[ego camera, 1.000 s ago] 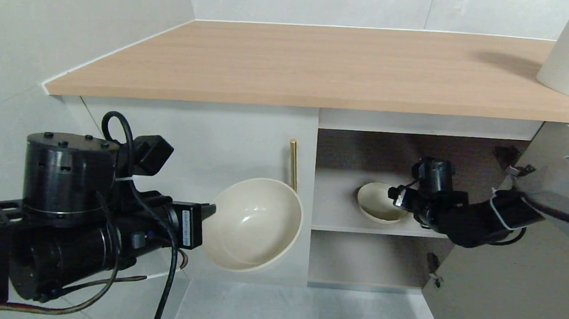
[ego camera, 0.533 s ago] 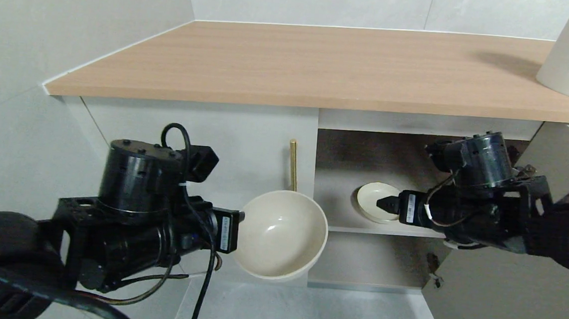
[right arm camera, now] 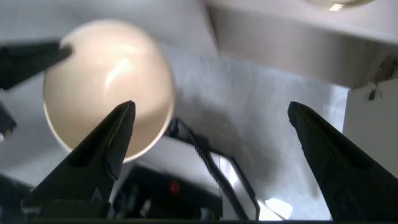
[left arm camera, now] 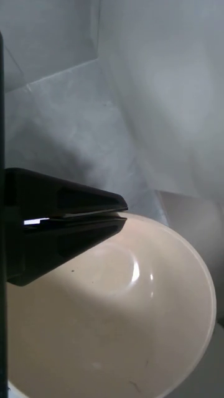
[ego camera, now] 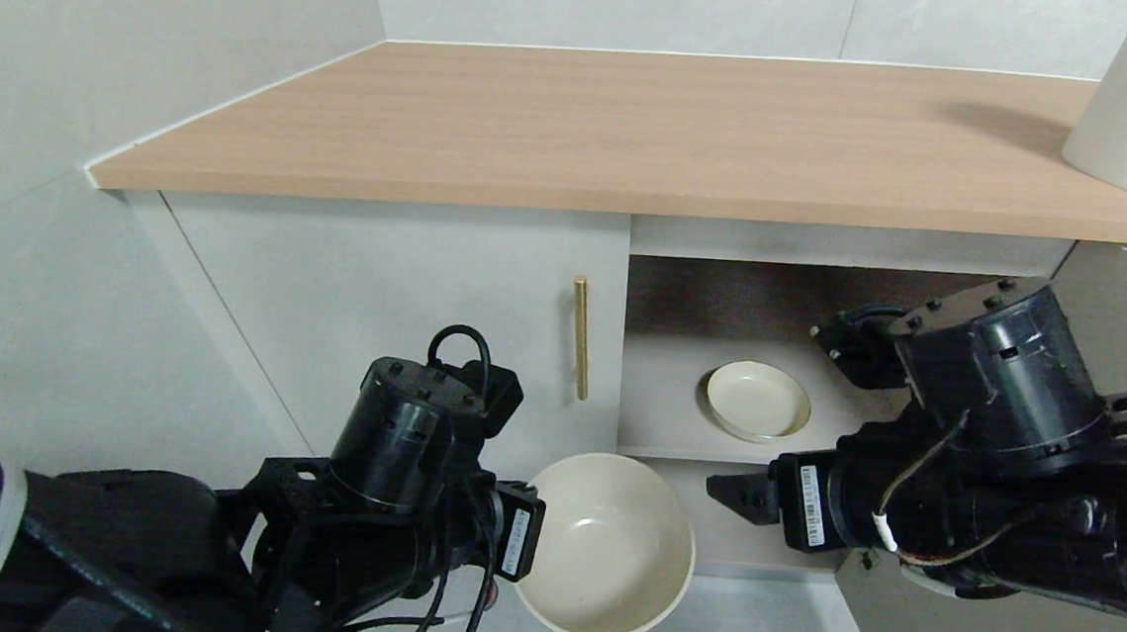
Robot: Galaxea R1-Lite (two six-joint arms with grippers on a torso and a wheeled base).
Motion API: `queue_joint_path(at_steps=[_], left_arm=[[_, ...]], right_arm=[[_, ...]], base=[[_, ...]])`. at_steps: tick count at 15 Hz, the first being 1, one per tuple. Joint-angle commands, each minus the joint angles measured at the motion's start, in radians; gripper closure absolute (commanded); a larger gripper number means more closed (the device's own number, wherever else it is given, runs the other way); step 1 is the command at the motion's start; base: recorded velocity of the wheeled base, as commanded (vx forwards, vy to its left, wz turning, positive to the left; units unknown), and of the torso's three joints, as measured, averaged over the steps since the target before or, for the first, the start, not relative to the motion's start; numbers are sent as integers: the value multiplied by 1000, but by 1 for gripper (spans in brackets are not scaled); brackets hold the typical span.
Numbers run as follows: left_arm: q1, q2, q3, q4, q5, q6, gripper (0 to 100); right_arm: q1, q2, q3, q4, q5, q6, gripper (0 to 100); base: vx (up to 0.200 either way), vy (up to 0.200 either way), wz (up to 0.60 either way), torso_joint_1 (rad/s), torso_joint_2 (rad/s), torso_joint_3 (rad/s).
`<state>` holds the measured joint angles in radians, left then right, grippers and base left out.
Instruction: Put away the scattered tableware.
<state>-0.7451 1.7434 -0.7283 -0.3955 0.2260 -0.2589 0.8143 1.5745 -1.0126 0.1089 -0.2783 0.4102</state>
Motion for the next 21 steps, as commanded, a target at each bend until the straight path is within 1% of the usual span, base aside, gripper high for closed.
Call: queue_joint_path(at_steps=[1,3,5,7,8,9,10,13,14,21], left_arm=[[-25,10,4,0,16,0,100],[-48,10,7,-2,56,1,100],[-59,2,10,-3,75,10,100],[-65,-1,13,-11,76,10,100],[-71,-8,15,-26,93,10,100],[-74,-12,18,-29,96,10,100],[-85,-25,32,-45,96,13,100],[-89,-30,49,-78,96,33,100],[-89,-30,49,-78,96,33,100],[-89,-25,49,-78,96,33,100]], right_arm=[[31,70,0,8,4,4,0],[39,144,-1,3,4,12,0],[40,167,-1,0,4,13,0],[40,173,-3,0,4,13,0],[39,194,-6,-2,2,15,0],[39,199,-6,-5,2,15,0],[39,205,-6,-18,2,21,0],[39,205,-6,-21,2,29,0],[39,205,-6,-21,2,29,100],[39,205,-6,-23,1,30,100]], base=[[0,0,0,0,0,0],[0,0,0,0,0,0],[0,0,0,0,0,0],[0,0,0,0,0,0],[0,0,0,0,0,0],[0,0,0,0,0,0],[0,0,0,0,0,0],[0,0,0,0,0,0],[0,0,0,0,0,0],[0,0,0,0,0,0]])
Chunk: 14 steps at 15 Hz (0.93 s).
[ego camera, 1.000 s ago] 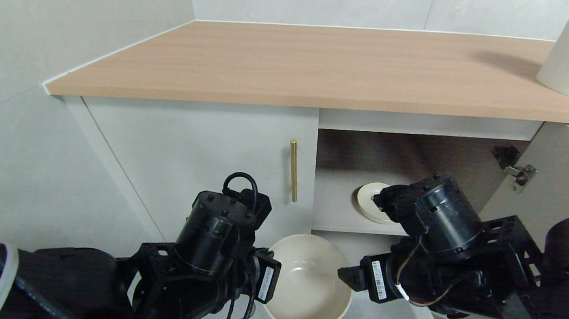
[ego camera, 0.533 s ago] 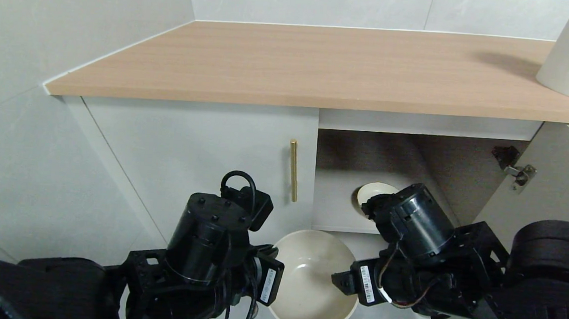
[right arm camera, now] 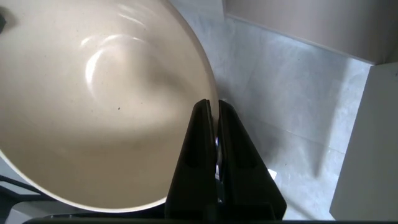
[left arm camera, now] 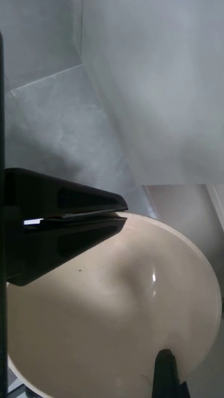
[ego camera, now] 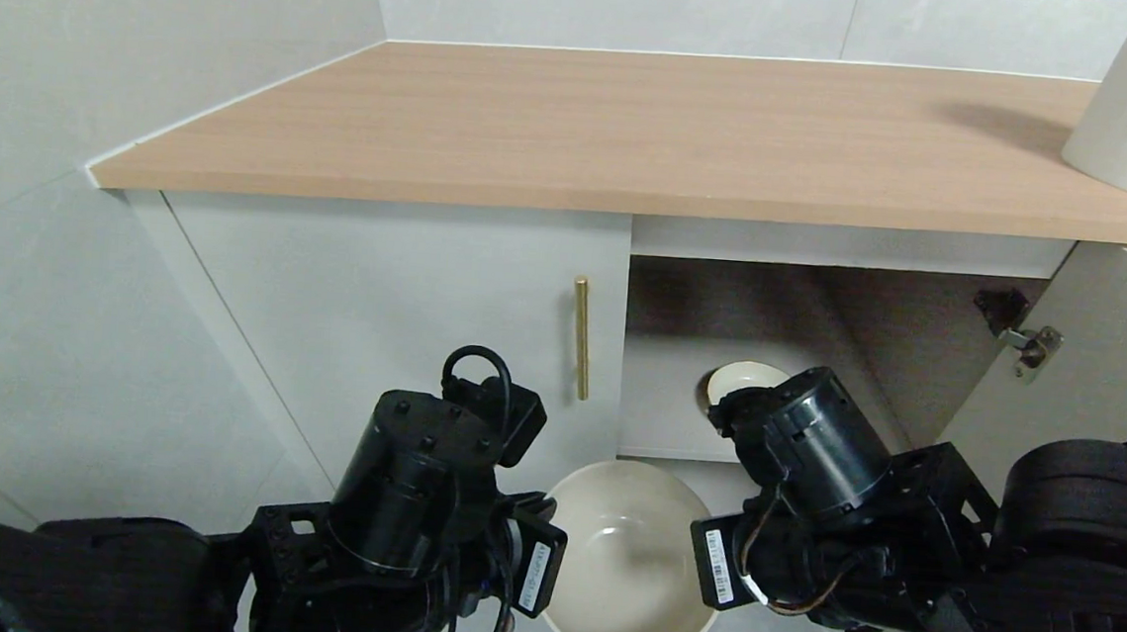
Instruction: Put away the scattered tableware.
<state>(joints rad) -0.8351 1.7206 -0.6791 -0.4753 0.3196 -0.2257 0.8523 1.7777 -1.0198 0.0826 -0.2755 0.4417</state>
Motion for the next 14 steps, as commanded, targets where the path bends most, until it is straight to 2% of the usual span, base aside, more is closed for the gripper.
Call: queue_joint_path(at_steps=[1,7,8,13,14], left_arm=[[1,-3,0,1,3,0,100],[1,-6,1,1,3,0,100],[1,-6,1,1,3,0,0],[2,-9,-2,0,6,-1,0],[4,-10,-2,0,15,-1,0]], right_arm=[[1,2,1,3,-2,-1,100],[1,2,1,3,-4,-1,100],[1,0,1,3,-4,-1,100],[-6,-1,0,3,-7,-1,100],[-41,0,0,3,-7,-1,100]], base=[[0,0,0,0,0,0],[0,0,0,0,0,0],[0,0,0,0,0,0],[0,0,0,0,0,0],[0,0,0,0,0,0]])
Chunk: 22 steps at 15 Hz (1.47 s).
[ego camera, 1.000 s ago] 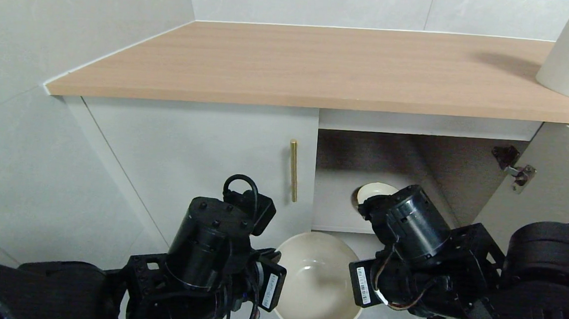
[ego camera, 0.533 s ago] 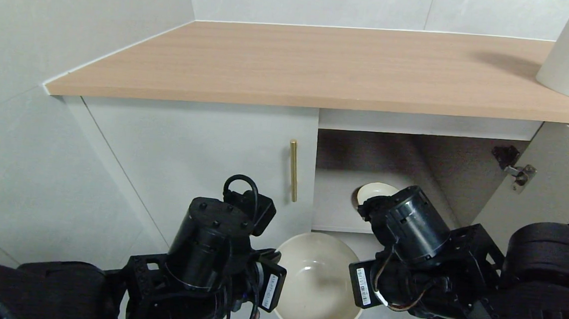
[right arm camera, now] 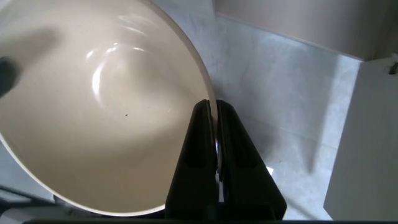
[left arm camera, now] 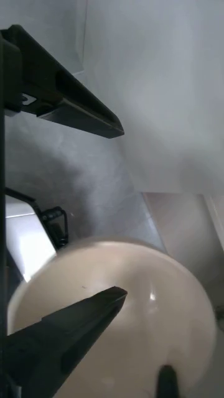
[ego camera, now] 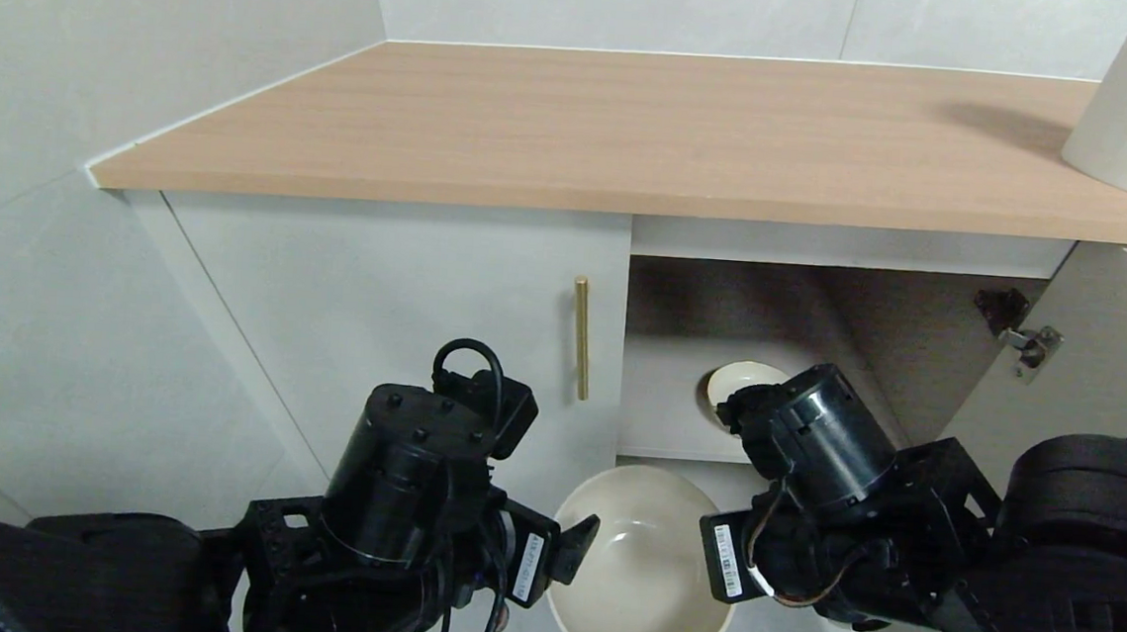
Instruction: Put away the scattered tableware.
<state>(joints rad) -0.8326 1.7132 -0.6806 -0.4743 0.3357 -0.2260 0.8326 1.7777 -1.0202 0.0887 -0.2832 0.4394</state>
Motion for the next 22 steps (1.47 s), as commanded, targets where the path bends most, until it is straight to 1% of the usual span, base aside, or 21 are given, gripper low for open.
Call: queue_joint_path(at_steps=[1,2,5,6,7,8,10,11,12,13,16,17,19,22], left_arm=[[1,-1,-2,-1,0,-1,0],[1,-1,-2,-1,0,-1,0],[4,0,-2,-1,0,-1,0],[4,-1,-2,-1,0,-1,0],[4,-1,-2,-1,0,-1,0],[4,-3,-2,-1,0,-1,0],[4,-7,-2,-1,0,0,0],[4,-9,0,-1,0,0,0],[4,-10,-2,-1,0,0,0],[4,-10,-2,-1,0,0,0],[4,-10,-4,-1,0,0,0],[4,-14,-4,-1,0,-1,0],[4,-26,-5,-1,0,-1,0],[4,-23,-5,-1,0,-1,0]], right_arm=[[-58,2,-3,-4,2,2,100],[-98,9,-3,-24,2,2,100],[-214,68,9,-136,-1,68,100],[-263,100,28,-196,-8,78,100],[-279,108,43,-236,-8,79,100],[-320,121,86,-374,-11,78,100],[-371,115,126,-547,-13,76,100],[-388,117,127,-573,-13,75,100],[-423,123,121,-589,-14,71,100],[-444,140,107,-589,-13,71,100],[-490,218,48,-592,-16,76,100],[-510,250,6,-592,-17,84,100],[-513,276,-43,-590,-19,117,100],[-532,318,-84,-590,-34,121,100]], base=[[0,0,0,0,0,0],[0,0,0,0,0,0],[0,0,0,0,0,0],[0,0,0,0,0,0],[0,0,0,0,0,0],[0,0,0,0,0,0],[0,0,0,0,0,0],[0,0,0,0,0,0],[0,0,0,0,0,0],[0,0,0,0,0,0],[0,0,0,0,0,0],[0,0,0,0,0,0],[0,0,0,0,0,0],[0,0,0,0,0,0]])
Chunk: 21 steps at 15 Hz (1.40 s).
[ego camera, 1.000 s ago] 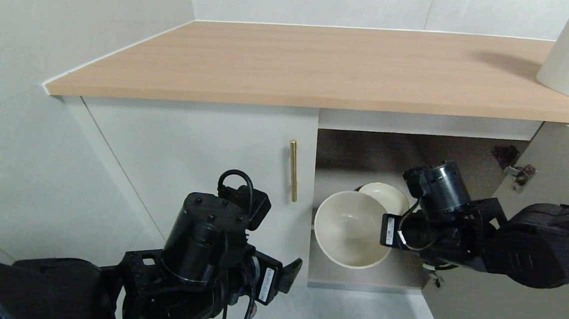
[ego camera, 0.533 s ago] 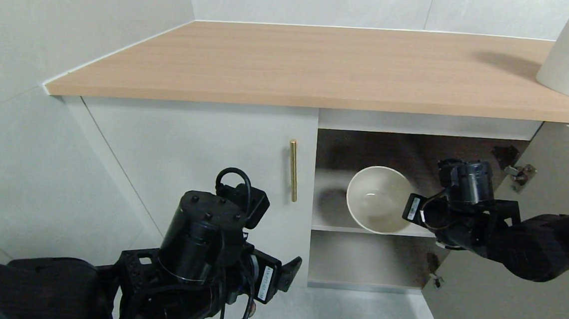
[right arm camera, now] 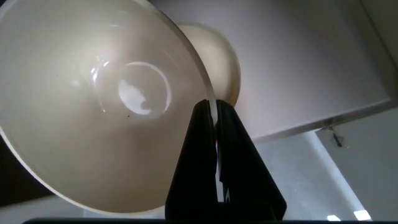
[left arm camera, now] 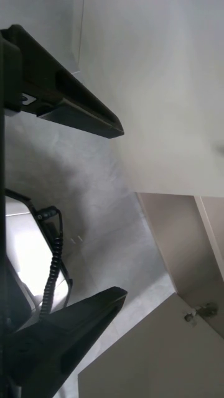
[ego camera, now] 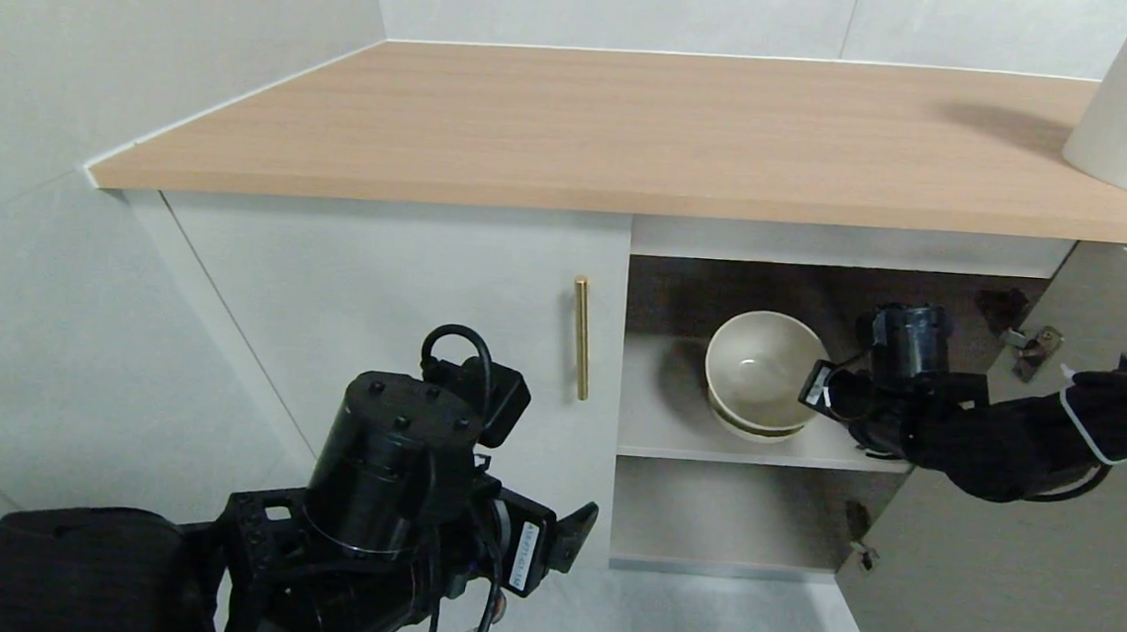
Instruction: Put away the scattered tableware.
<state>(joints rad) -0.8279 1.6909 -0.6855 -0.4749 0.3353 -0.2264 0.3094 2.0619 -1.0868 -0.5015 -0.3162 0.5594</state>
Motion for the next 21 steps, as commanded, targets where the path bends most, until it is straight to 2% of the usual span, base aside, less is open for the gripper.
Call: queue_joint_path(at_steps=[1,19,20,21], left_arm=[[0,1,0,-1,1,-1,0],[1,9,0,-1,1,-2,0],[1,9,0,-1,1,-2,0],[1,9,0,-1,1,-2,0]], right_arm=[[-19,57,-33,0,-1,1,100],[-32,152,-107,-2,-11,4,100],[-32,152,-110,-2,-15,4,0],[-32,152,-113,-2,-15,4,0]], base=[[0,0,0,0,0,0],[0,0,0,0,0,0],[0,0,0,0,0,0],[0,0,0,0,0,0]])
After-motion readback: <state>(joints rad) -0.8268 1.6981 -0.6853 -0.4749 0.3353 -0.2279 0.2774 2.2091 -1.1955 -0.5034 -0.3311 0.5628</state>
